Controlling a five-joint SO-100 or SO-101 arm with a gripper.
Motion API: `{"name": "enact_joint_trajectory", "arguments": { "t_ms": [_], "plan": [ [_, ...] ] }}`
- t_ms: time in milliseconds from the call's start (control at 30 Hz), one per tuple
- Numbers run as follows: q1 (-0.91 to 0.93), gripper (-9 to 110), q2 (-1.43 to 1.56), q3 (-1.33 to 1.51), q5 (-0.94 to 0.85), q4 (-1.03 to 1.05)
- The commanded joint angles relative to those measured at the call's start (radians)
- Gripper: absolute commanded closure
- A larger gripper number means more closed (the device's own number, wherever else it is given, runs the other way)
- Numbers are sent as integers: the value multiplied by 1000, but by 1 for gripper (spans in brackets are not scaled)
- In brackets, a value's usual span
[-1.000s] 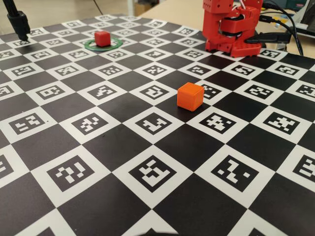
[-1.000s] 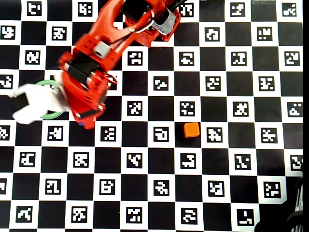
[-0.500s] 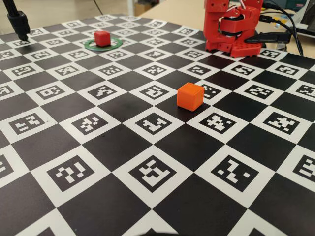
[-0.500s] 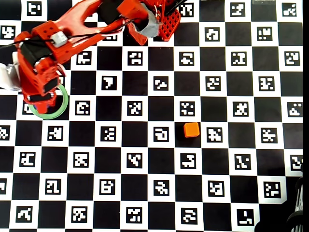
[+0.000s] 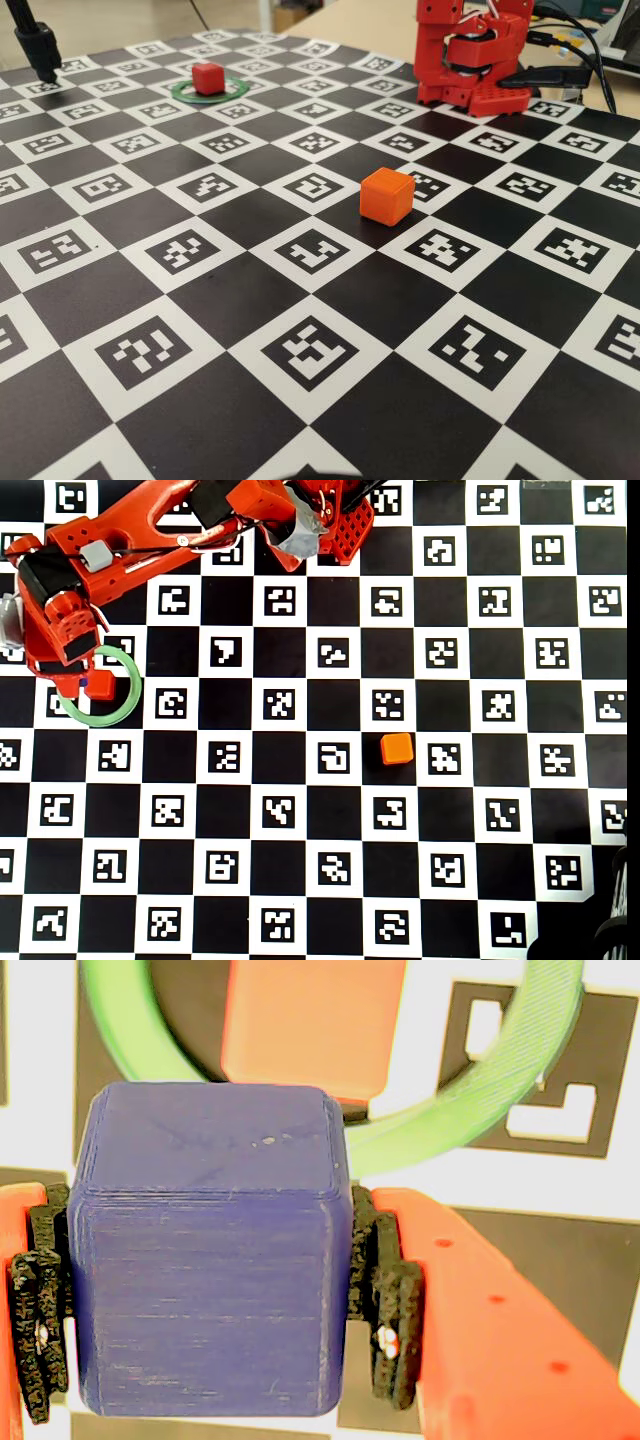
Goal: Grab the red cube then put it in the green circle then put the blue cube on top and finally the orange cube on top
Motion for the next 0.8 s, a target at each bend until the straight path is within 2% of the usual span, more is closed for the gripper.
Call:
{"name": "enact_joint_trajectory", "arguments": {
  "t_ms": [0, 767],
  "plan": [
    [6, 93, 29, 8, 25, 100],
    [11, 93, -38, 61, 84, 78]
  ]
}}
